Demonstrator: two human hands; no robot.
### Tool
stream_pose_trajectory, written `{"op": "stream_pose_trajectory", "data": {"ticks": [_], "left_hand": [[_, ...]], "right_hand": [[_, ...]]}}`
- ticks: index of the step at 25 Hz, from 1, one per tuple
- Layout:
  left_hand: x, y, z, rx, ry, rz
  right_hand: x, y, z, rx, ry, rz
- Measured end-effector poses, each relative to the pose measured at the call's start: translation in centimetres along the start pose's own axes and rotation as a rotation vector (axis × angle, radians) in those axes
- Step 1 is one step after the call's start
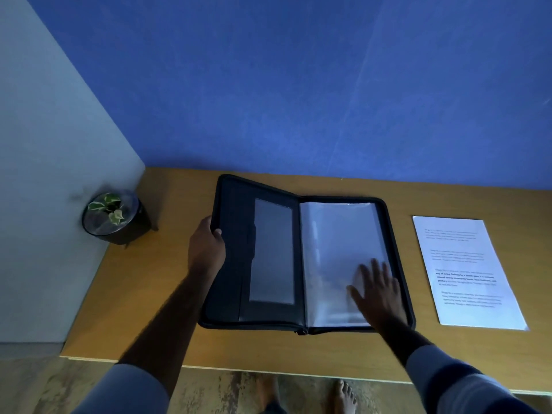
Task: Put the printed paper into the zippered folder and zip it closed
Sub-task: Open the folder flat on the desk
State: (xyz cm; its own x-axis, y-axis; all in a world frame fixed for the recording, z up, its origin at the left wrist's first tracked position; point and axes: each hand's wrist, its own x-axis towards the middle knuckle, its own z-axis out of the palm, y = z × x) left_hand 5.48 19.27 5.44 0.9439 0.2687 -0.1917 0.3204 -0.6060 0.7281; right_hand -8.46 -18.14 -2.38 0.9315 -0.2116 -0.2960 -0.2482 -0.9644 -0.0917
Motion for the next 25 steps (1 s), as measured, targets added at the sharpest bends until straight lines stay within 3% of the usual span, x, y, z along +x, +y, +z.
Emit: {"op": "stream_pose_trajectory", "data": {"ticks": [5, 8, 15, 22, 25], "left_hand": [[0.0, -2.2, 1.7, 0.151, -0.018, -0.008], [0.0, -3.1, 2.8, 0.26, -0.026, -0.034], [-0.8, -5.4, 3.9, 0.379, -0.026, -0.029], [-4.4, -7.4, 6.0, 0.643, -0.115, 0.346], [-4.8, -9.0, 7.0, 0.683, -0.159, 0.344]], "right_hand": [[-0.7, 2.8, 0.2, 0.111, -0.005, 0.209], [-0.7, 2.1, -0.2, 0.21, 0.001, 0.24], [-2.6, 2.0, 0.8, 0.182, 0.005, 0.232], [-3.2, 2.0, 1.2, 0.215, -0.026, 0.214], [-3.4, 2.4, 1.2, 0.205, -0.038, 0.188]]}}
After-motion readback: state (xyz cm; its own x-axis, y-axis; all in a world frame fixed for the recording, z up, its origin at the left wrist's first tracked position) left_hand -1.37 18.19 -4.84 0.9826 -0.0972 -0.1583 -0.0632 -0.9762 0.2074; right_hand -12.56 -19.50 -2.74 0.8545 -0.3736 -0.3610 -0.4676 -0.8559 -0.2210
